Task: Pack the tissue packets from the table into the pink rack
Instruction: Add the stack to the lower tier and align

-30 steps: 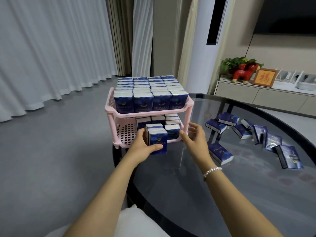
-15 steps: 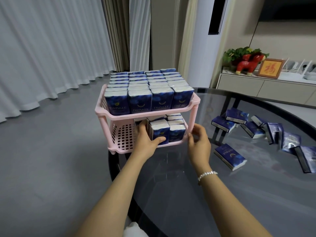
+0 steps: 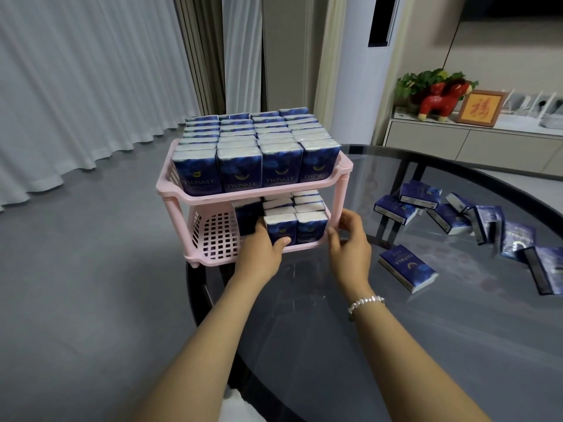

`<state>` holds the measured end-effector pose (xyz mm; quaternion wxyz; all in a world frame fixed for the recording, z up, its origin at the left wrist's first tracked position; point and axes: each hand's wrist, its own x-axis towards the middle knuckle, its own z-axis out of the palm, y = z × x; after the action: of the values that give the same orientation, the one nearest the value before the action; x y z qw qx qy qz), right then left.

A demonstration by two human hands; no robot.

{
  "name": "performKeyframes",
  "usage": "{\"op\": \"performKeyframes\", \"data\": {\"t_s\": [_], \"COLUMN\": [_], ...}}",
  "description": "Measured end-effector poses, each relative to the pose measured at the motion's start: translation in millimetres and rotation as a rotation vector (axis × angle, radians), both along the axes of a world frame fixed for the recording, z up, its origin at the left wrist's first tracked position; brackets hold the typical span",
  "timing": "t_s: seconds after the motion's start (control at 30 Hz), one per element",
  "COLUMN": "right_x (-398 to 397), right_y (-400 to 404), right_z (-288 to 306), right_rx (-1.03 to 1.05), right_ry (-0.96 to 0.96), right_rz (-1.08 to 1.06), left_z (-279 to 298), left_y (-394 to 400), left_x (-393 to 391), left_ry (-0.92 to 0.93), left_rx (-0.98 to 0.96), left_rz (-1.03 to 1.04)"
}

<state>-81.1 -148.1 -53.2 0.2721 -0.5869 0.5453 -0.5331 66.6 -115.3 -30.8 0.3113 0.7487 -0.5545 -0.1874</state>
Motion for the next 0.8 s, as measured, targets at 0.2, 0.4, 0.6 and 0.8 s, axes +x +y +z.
{"op": "performKeyframes", "data": {"t_s": [0.2,0.4,0.6,0.8], "right_x": [0,2,4,4], "right_y": [0,-1,0,2], "right_z": [-2,-4,-3,-2], "right_rx": [-0.012,-0.015,-0.081,-0.059], "right_ry": [0.004,-0.003,-0.002,-0.002], "right_rz": [0.014,0.017,0.046,0.064], "left_z": [0,-2,-8,-9], "left_y": [-2,-4,3,9], "left_x": [-5,-3,-1,0], "left_ry": [-0.301,-0.426,-0.293,-0.14], "left_rx": [0.217,0.271,0.105,-0.006], "left_rz": [-0.012,0.009,0.064,0.123]}}
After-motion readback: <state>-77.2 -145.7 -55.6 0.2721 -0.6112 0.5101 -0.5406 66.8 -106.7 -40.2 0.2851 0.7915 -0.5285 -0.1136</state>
